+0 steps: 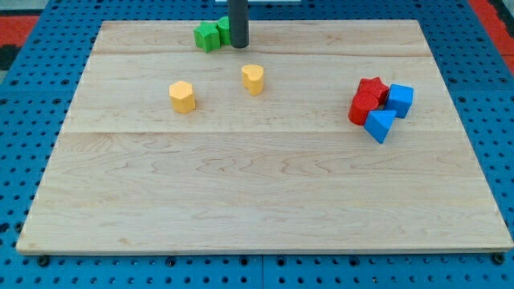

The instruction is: Slide both the green blocks to the top left side of the board

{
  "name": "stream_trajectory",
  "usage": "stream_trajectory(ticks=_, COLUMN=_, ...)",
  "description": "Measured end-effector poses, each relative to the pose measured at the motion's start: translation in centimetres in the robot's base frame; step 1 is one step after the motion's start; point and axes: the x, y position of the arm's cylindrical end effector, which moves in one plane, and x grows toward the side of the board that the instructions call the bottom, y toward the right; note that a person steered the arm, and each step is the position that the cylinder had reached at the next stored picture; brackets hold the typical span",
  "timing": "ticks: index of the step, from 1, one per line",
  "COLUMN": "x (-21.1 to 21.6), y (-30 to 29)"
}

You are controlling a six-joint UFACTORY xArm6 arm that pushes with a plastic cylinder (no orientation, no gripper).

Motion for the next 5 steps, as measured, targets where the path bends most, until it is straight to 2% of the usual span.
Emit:
stream_trajectory(ticks=1, x=-0.2, y=3.3)
stream_trajectory(ticks=2, x=-3.9, y=2.4)
stream_trajectory(ticks=3, x=-4.9, y=-3.3)
stream_trajectory(ticks=5, x=-3.2, y=-14.8)
